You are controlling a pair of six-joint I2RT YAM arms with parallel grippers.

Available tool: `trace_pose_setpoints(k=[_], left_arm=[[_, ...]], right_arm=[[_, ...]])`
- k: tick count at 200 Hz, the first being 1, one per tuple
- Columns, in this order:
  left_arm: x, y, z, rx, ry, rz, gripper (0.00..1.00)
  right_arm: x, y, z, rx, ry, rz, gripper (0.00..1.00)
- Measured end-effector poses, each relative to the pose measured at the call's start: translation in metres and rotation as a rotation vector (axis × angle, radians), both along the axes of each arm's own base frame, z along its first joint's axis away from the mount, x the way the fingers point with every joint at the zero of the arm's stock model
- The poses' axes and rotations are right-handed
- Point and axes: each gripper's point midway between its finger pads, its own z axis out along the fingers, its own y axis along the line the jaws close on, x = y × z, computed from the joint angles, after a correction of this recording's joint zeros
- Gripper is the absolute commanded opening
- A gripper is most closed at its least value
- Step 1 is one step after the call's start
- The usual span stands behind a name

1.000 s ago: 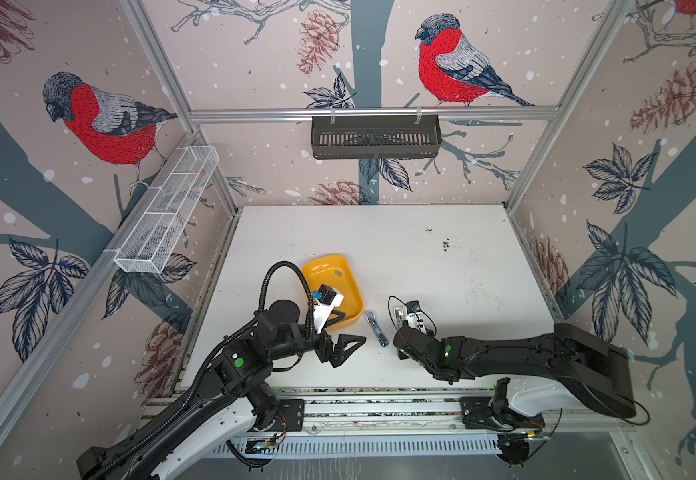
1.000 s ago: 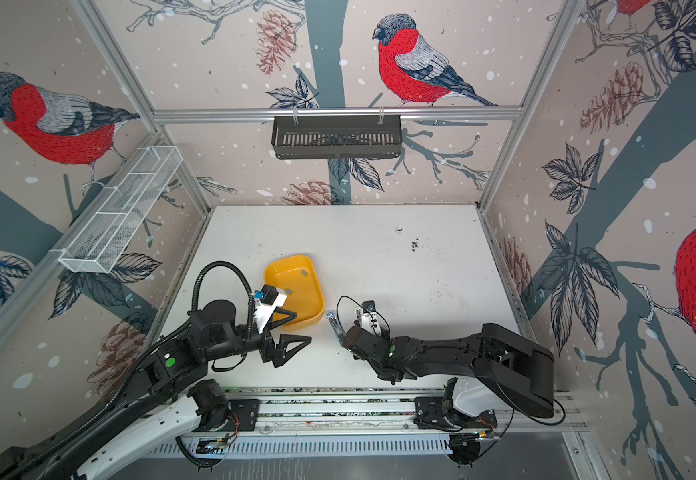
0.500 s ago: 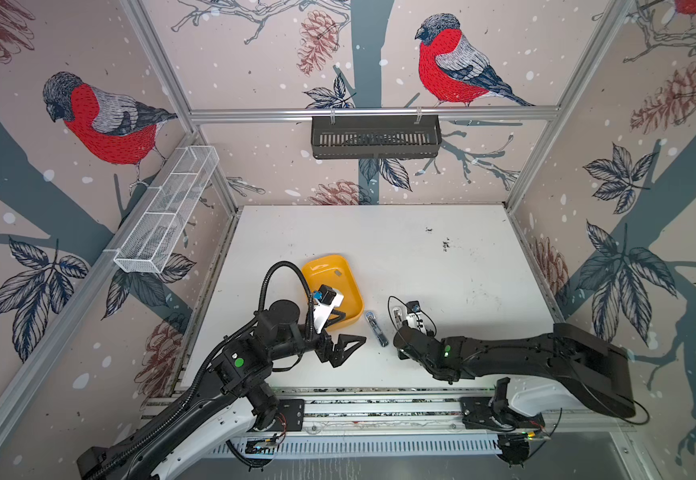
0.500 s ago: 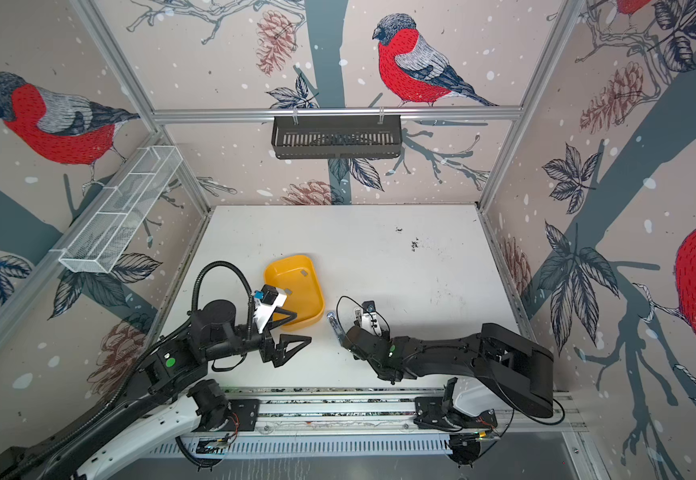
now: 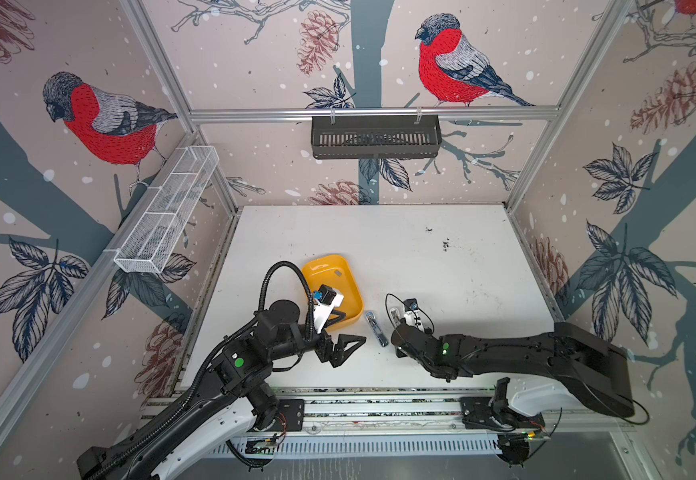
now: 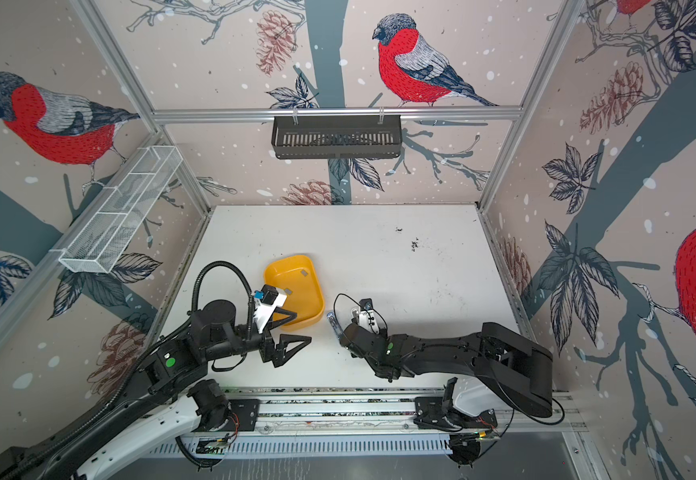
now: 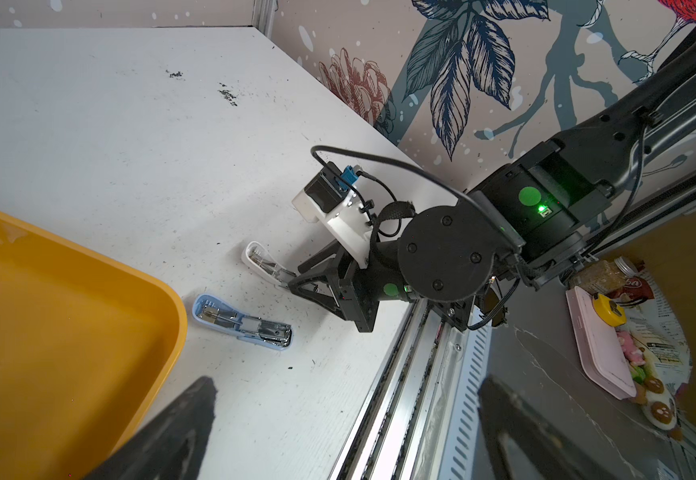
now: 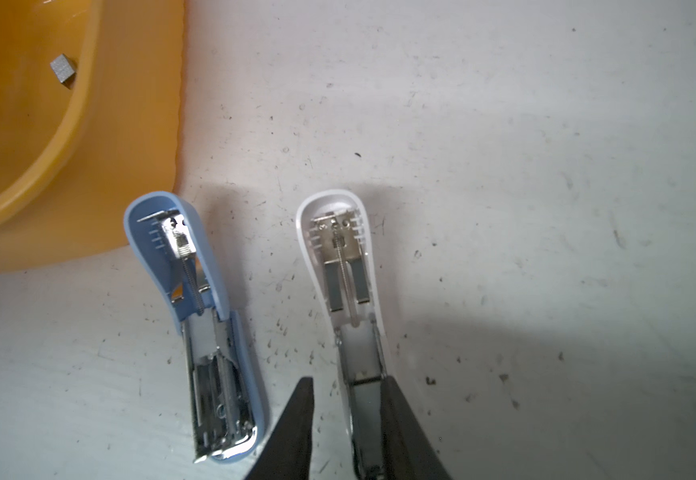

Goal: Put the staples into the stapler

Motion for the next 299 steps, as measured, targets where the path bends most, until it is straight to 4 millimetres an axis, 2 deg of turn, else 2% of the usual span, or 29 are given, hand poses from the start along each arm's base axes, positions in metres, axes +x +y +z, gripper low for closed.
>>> trace_pose_setpoints(k=[118,166,202,251,299], left_arm=[[0.004,0.006,0.007,-0.011,-0.034,0.041,0.98],[0.013,0.021,0.019,-0.028,-0.096,0.140,0.98],[0.022,0.036,0.027,-0.026,-0.118,0.236,0.98],[0.023,0.058,0.044,-0.068,-0.137,0.339,0.98],[0.021,0.069,0.045,-0.107,-0.166,0.381,0.98]], right_arm=[[0.013,0.015,0.052,0.044,-0.094,0.055,0.32],[0.024,0.043,0.082,0.071,-0.134,0.117,0.31],[0.037,0.067,0.096,0.066,-0.147,0.181,0.31],[0.054,0.093,0.105,0.055,-0.149,0.277,0.31],[0.070,0.120,0.103,0.040,-0.141,0.371,0.31]])
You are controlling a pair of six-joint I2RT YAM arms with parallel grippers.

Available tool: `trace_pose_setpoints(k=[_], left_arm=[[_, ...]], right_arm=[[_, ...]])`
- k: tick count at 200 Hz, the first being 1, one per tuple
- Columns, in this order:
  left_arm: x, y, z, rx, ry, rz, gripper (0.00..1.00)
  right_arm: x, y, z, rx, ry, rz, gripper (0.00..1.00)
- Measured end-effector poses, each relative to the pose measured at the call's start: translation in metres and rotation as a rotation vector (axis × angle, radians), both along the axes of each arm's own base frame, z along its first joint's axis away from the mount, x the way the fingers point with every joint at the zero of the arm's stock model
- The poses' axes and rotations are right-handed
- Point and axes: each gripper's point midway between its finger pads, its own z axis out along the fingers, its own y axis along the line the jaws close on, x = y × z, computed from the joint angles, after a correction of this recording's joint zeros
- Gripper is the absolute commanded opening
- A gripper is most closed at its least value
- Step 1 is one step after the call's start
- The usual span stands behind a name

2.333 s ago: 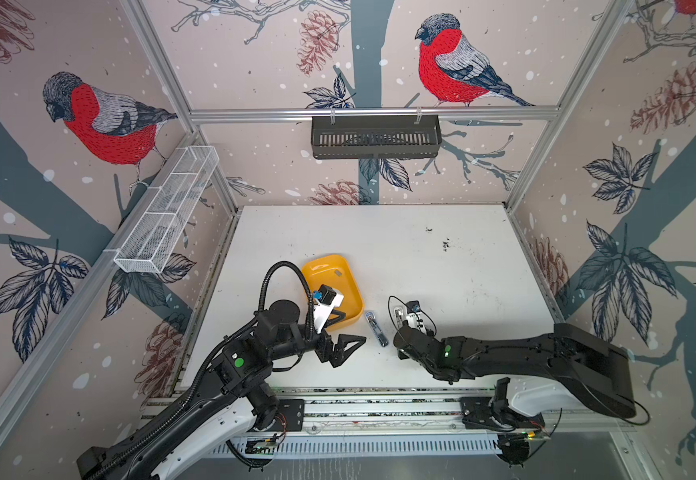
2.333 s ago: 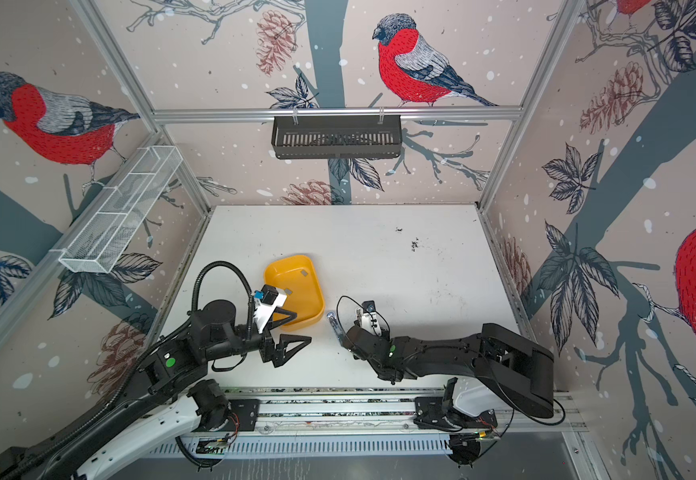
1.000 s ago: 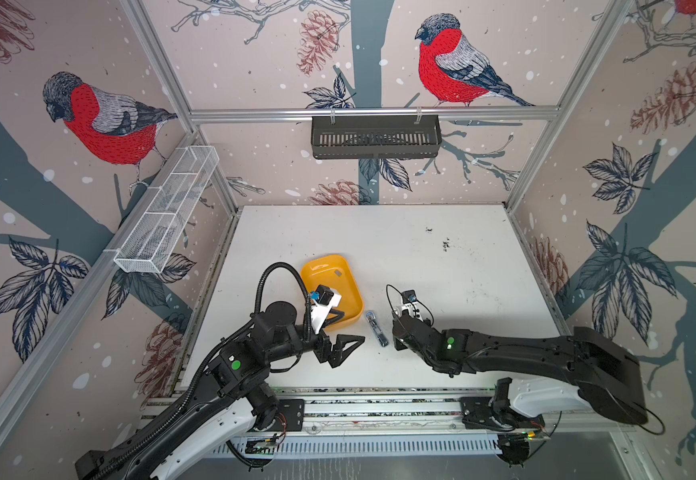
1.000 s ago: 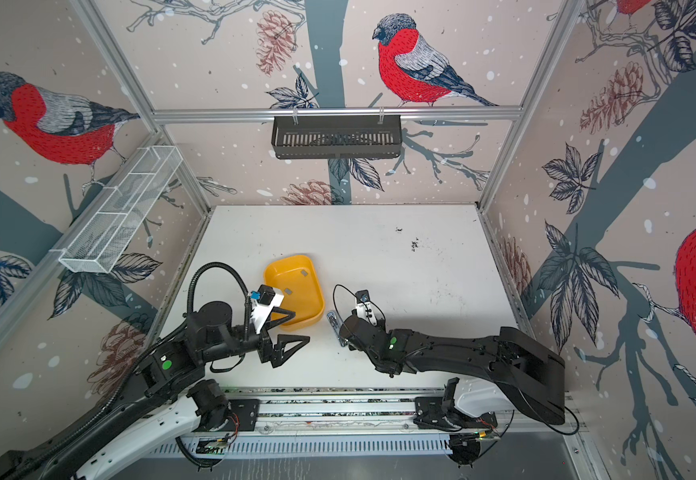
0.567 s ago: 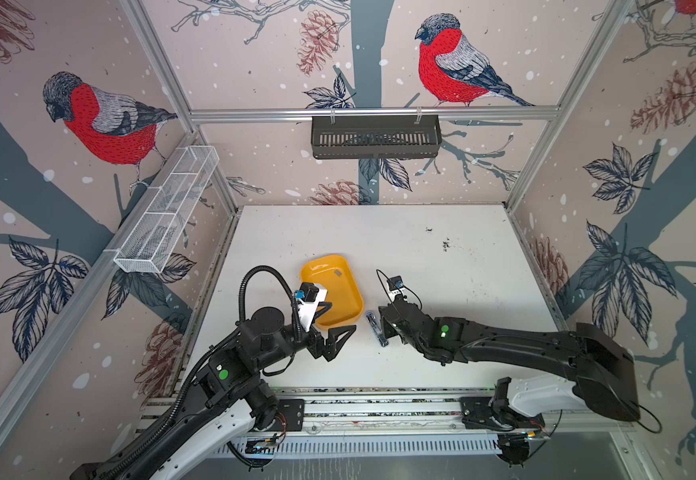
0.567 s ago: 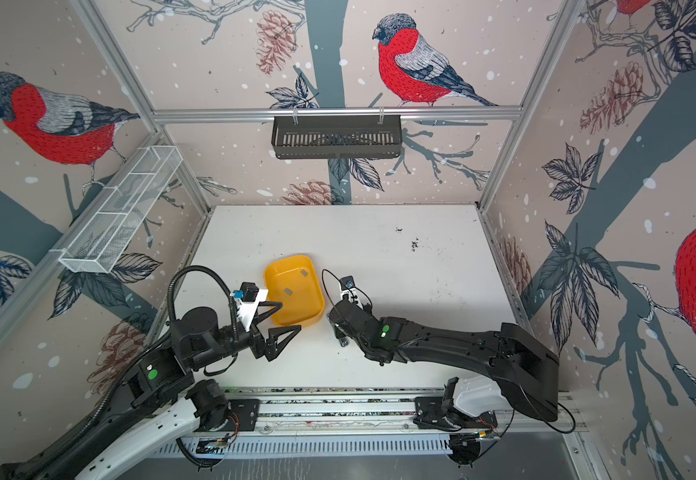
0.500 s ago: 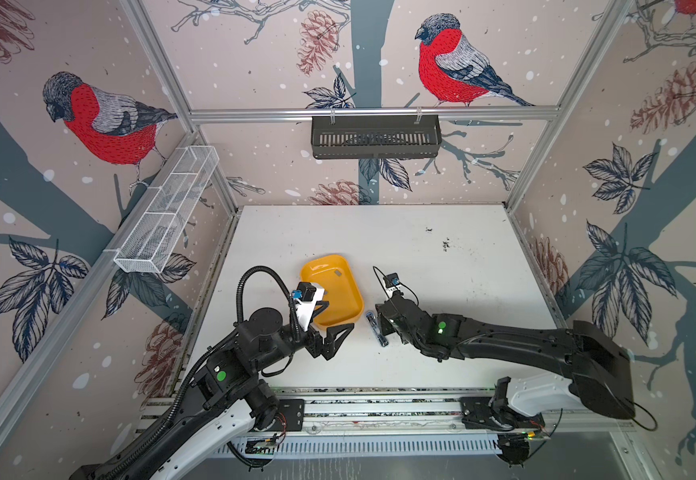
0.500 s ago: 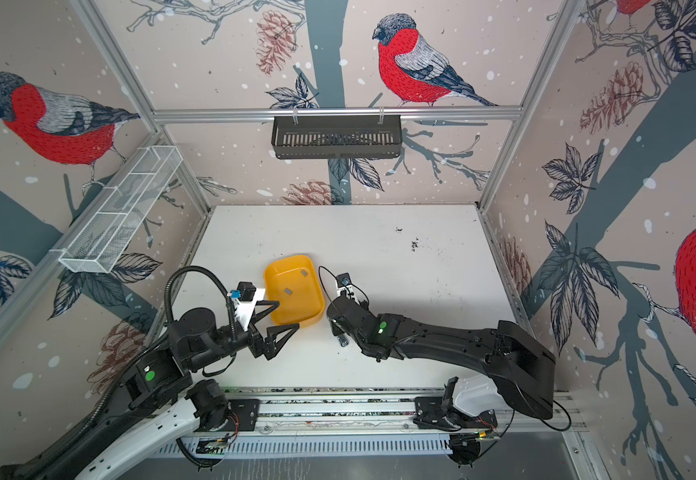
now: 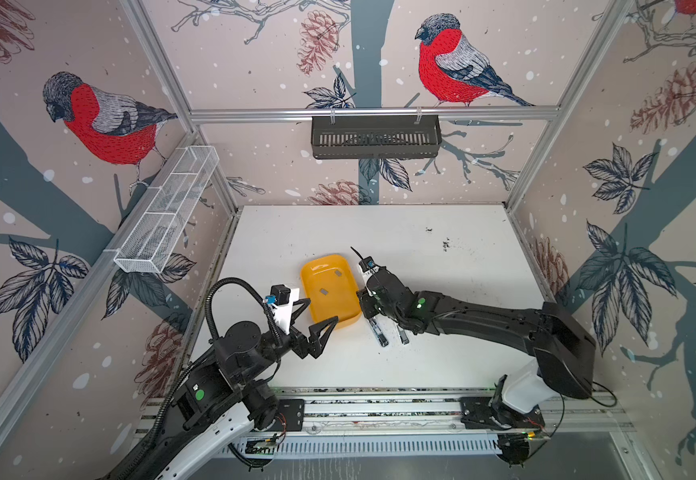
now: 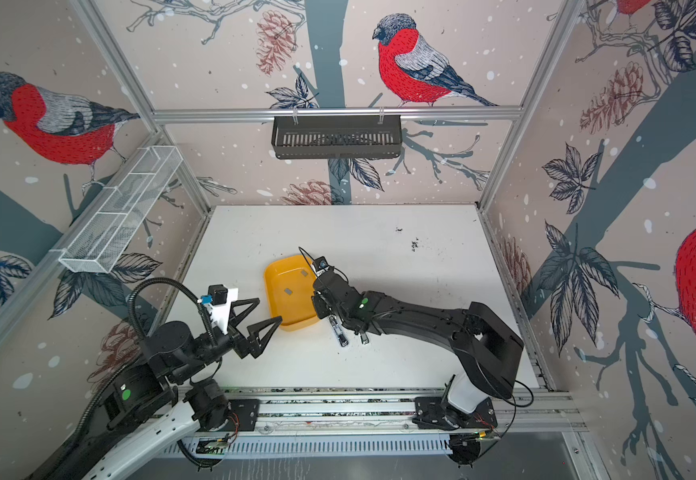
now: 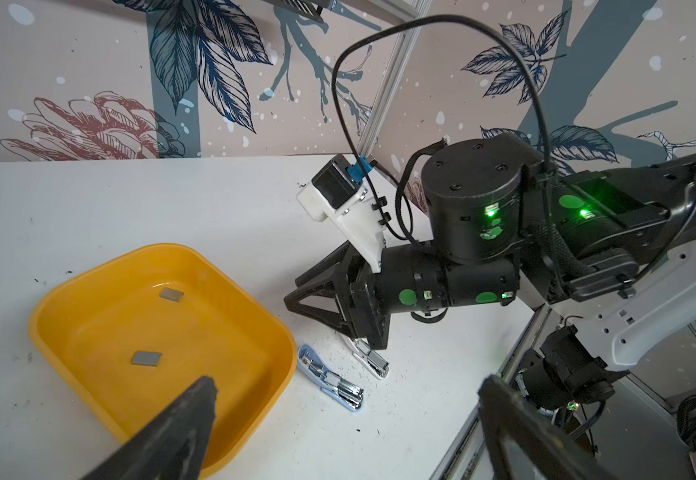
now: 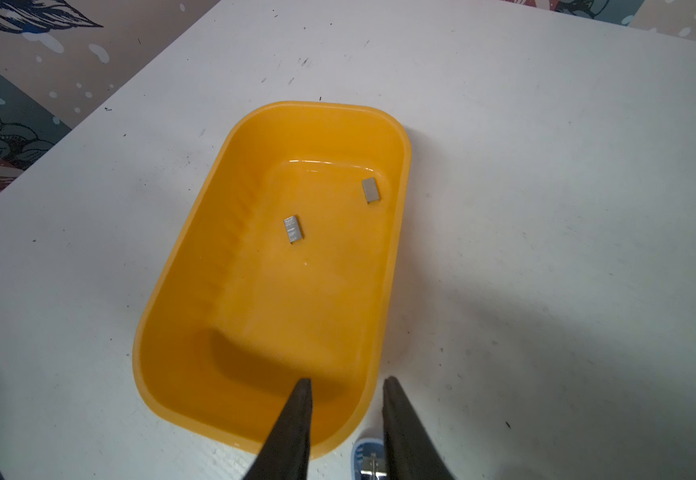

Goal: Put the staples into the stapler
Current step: 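Raise the right gripper and move it over the yellow tray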

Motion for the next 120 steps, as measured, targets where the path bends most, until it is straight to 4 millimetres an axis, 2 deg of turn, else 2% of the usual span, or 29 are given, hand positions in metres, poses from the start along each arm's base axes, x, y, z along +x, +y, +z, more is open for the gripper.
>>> trace_pose_setpoints(k=[56,120], left_arm=[[0.005,-0.006,-0.011,0.028,0.038,-0.002,0.98],[0.004,-0.005,-0.010,0.025,0.037,-0.002,0.97]], right_arm=[[0.012,0.042,-0.006,-0.014,0.008,0.120,0.31],[0.033,0.074,-0.021,-0.037,0.021,0.169,0.31]])
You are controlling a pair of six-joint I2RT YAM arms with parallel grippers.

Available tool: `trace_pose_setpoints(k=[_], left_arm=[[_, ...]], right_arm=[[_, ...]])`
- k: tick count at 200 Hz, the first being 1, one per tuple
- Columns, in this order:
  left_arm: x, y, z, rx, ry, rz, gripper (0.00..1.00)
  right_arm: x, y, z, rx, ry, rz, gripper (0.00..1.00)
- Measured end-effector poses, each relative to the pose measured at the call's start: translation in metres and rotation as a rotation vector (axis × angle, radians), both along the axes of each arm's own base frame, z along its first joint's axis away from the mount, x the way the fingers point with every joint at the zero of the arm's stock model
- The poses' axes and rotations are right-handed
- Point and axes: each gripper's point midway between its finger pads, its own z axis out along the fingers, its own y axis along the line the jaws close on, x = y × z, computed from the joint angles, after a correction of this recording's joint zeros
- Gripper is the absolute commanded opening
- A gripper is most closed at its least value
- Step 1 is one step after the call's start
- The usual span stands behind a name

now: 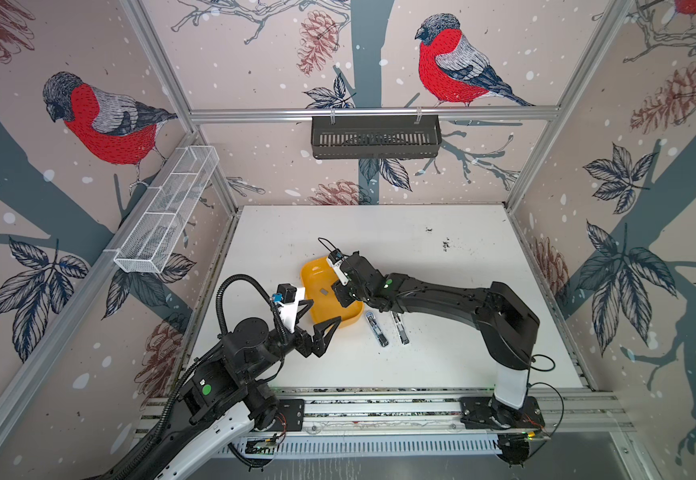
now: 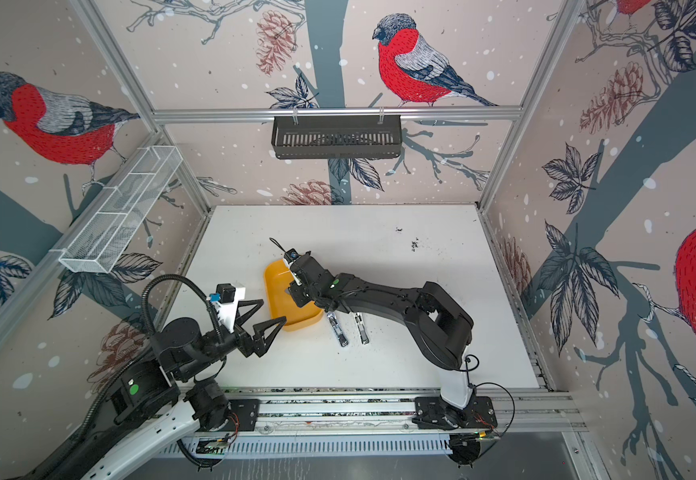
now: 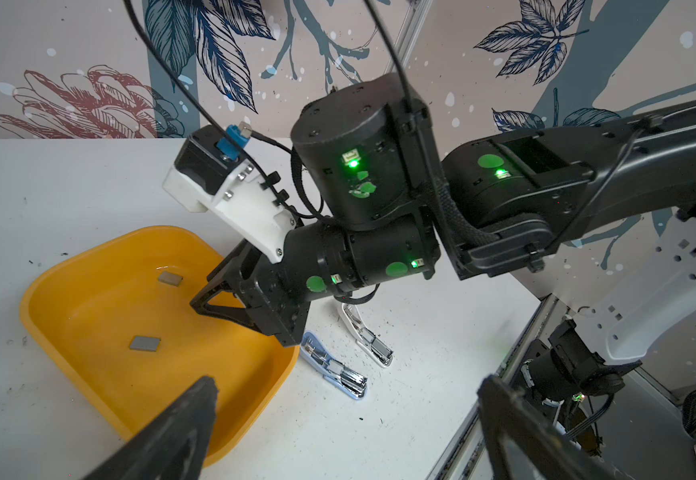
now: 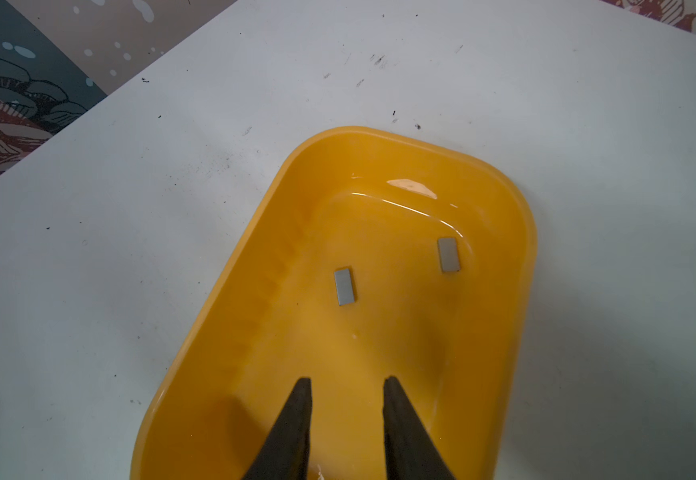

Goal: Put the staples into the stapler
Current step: 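Raise the right gripper and move it over the yellow tray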

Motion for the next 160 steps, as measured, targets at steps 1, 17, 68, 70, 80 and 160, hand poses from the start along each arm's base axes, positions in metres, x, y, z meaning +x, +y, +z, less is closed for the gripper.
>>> trace_pose_setpoints(k=[1,17,68,70,80,160], left_arm=[[0.000,0.000,0.000,0.000,0.000,0.000,0.97],[-0.001,0.001,0.001,-0.006,-0.005,-0.001,0.97],[-0.001,0.001,0.002,-0.008,-0.007,0.000,0.97],[-0.001,0.001,0.002,-0.008,-0.007,0.000,0.97],[-0.001,0.001,0.002,-0.008,-0.008,0.000,0.97],[-0.003,0.003,0.006,-0.021,-0.021,0.000,0.97]], right_arm=[[0.000,0.000,0.000,0.000,0.000,0.000,0.31],[0.005,0.007,-0.006,-0.008,0.007,0.005,0.31],[0.010,0.019,-0.021,-0.042,0.024,0.035,0.31],[0.010,0.019,-0.021,-0.043,0.025,0.035,0.31],[0.012,0.021,-0.022,-0.045,0.026,0.035,0.31],[0.019,0.038,-0.033,-0.062,0.044,0.046,0.31]])
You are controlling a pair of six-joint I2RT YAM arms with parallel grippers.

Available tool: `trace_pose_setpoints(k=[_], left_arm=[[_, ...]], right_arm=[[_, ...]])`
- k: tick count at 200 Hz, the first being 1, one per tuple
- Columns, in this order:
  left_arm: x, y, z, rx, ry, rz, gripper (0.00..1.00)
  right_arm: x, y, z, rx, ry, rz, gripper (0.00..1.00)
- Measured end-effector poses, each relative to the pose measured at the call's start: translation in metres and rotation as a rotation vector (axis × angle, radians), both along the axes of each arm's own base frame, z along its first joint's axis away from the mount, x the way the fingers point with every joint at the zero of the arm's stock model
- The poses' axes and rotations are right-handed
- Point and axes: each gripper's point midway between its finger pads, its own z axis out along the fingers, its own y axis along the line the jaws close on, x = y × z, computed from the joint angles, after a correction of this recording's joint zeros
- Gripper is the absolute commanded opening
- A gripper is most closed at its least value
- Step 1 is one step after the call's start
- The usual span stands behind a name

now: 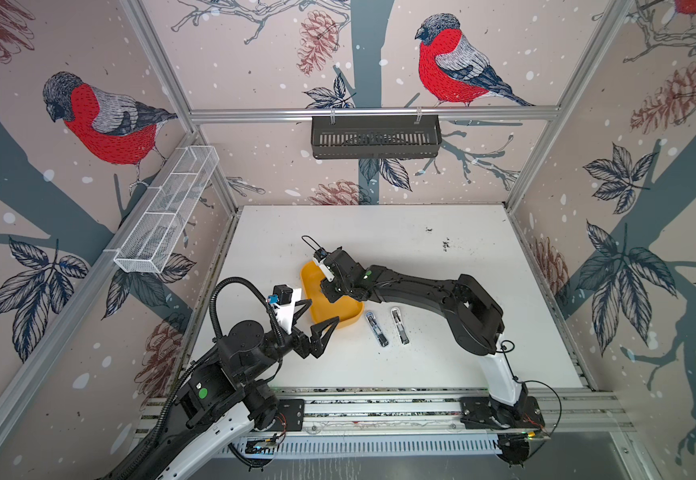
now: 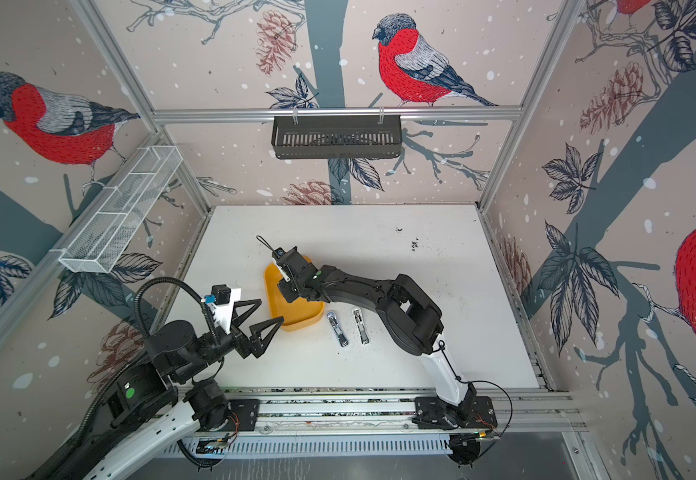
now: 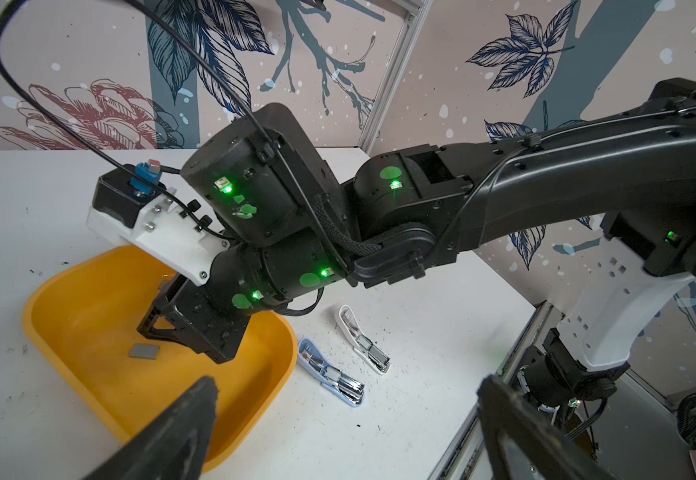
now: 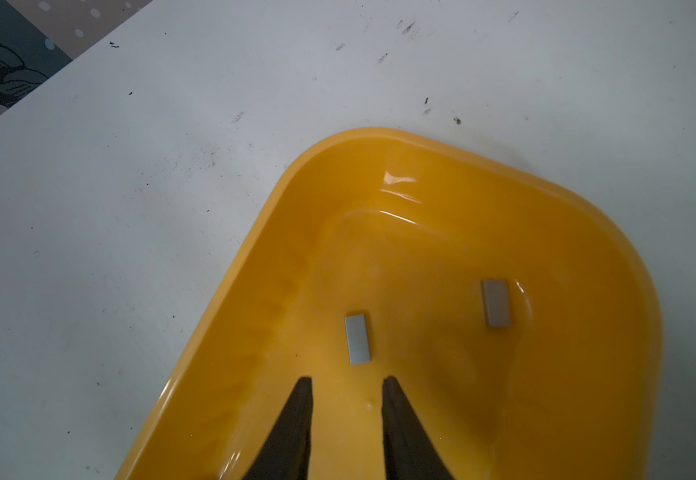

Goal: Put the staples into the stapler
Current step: 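Raise the right gripper and move it over the yellow tray, then lower the open right gripper onto a grey staple strip in the tray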

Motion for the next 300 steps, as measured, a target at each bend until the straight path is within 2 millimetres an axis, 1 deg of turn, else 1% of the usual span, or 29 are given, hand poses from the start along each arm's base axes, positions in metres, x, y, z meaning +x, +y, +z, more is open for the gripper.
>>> trace_pose_setpoints(k=[59,128,224,300], left_arm=[[0.000,0.000,0.000,0.000,0.000,0.000,0.97],[0.000,0.000,0.000,-0.002,-0.002,0.000,0.97],[-0.001,0.000,0.001,-0.005,-0.004,-0.004,0.97],[-0.002,-0.001,0.000,-0.004,-0.001,-0.010,0.97]], right_arm=[[0.006,0.009,-0.012,-0.028,0.015,-0.004,0.31],[0.013,0.019,-0.025,-0.061,0.027,-0.009,0.28],[0.014,0.019,-0.047,-0.117,0.060,-0.011,0.28],[0.016,0.022,-0.053,-0.123,0.060,-0.013,0.28]])
